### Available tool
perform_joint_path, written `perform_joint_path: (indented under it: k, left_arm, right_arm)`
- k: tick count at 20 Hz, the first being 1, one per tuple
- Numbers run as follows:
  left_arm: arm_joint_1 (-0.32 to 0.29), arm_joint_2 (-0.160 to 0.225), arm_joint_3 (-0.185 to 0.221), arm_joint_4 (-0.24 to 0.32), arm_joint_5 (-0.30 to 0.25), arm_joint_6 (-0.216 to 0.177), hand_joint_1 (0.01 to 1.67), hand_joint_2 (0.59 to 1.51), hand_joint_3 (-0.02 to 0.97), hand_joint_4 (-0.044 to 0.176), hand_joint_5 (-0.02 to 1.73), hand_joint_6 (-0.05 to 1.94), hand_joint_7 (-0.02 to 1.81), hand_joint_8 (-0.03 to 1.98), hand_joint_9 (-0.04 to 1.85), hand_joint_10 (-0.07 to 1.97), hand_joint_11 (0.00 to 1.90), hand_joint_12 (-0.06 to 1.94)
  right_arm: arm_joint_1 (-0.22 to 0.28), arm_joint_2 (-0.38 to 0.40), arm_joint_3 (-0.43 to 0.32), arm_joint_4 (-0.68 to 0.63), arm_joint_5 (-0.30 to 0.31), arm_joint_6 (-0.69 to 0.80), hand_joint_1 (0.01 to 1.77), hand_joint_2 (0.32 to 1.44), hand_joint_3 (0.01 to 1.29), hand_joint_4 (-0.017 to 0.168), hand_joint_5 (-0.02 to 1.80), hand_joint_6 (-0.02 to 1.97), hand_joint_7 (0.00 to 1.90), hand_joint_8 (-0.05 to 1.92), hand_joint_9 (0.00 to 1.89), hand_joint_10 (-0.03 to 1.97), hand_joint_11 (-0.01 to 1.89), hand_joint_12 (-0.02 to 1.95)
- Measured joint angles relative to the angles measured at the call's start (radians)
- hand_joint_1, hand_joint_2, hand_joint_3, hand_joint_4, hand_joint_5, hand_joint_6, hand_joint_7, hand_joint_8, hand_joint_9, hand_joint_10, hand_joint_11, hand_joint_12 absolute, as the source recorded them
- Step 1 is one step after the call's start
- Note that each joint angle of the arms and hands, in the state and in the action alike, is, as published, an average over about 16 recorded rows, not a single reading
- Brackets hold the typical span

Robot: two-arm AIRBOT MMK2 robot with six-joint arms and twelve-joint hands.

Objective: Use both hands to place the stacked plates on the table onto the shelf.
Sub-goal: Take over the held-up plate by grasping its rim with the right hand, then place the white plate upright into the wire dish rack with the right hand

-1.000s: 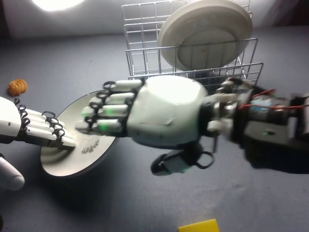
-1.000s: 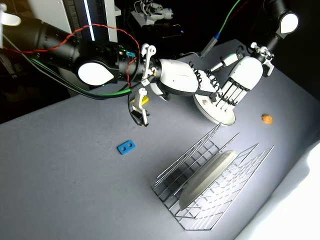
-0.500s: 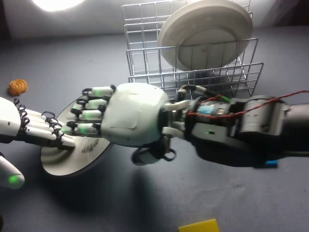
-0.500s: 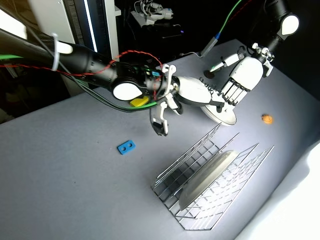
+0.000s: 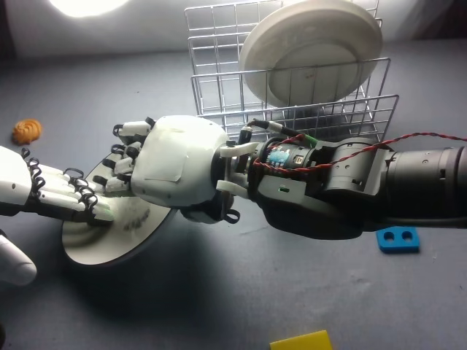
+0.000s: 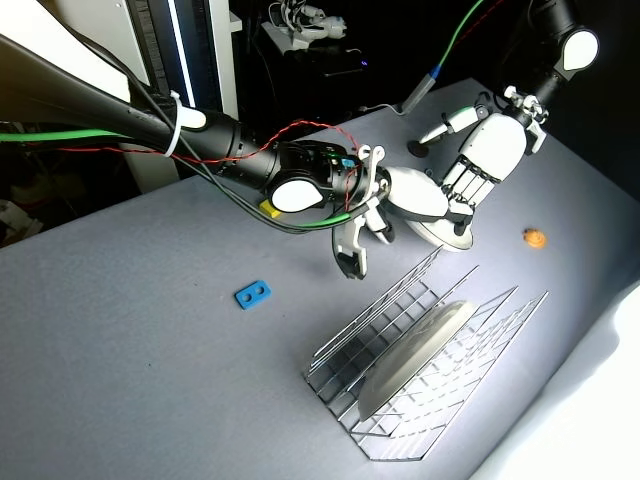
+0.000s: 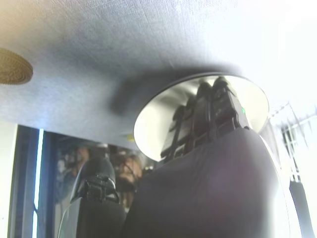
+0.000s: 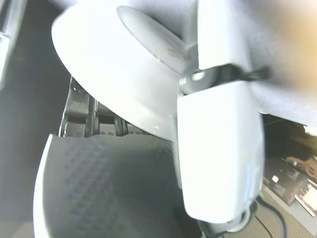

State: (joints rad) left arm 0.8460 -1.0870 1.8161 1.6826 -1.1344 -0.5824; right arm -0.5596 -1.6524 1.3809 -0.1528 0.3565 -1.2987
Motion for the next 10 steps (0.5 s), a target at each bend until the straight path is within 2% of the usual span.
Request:
perform_joint_path:
  k: [5, 10]
  left_arm:
    - [-0.007, -0.001, 0.003, 0.007, -0.003, -0.002, 0.02, 1.214, 0.014, -0.006, 0.01, -0.03, 0.0, -0.01, 0.02, 0.0, 0.01, -0.03]
    - [-0.034, -0.002, 0.006, 0.025, -0.004, -0.006, 0.02, 1.22, 0.013, -0.003, 0.01, -0.03, 0.01, -0.01, 0.02, 0.0, 0.01, -0.02]
  right_arm:
    - [0.005, -0.017, 0.014, 0.005, 0.019, 0.002, 1.38, 0.96, 0.02, -0.001, 0.61, 0.26, 0.69, 0.17, 0.7, 0.38, 0.47, 1.11]
    - [0.007, -0.023, 0.018, 0.012, 0.038, 0.003, 1.41, 0.95, 0.01, -0.004, 0.76, 0.47, 0.87, 0.34, 0.89, 0.65, 0.74, 1.04]
